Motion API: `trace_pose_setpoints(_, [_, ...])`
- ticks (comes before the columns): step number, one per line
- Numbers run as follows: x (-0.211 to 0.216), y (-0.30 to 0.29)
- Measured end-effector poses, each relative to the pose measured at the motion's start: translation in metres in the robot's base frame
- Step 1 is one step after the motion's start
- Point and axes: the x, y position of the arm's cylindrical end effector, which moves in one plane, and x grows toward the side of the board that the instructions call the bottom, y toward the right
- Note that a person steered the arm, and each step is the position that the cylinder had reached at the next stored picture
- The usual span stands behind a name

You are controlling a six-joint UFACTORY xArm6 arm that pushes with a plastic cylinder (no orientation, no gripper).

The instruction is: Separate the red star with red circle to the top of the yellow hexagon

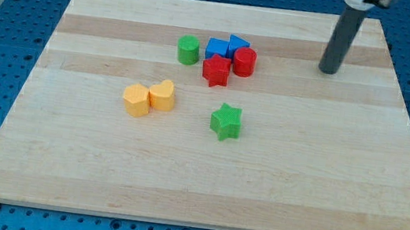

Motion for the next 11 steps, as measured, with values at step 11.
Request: trace_pose_setpoints(11, [0.038, -0.290])
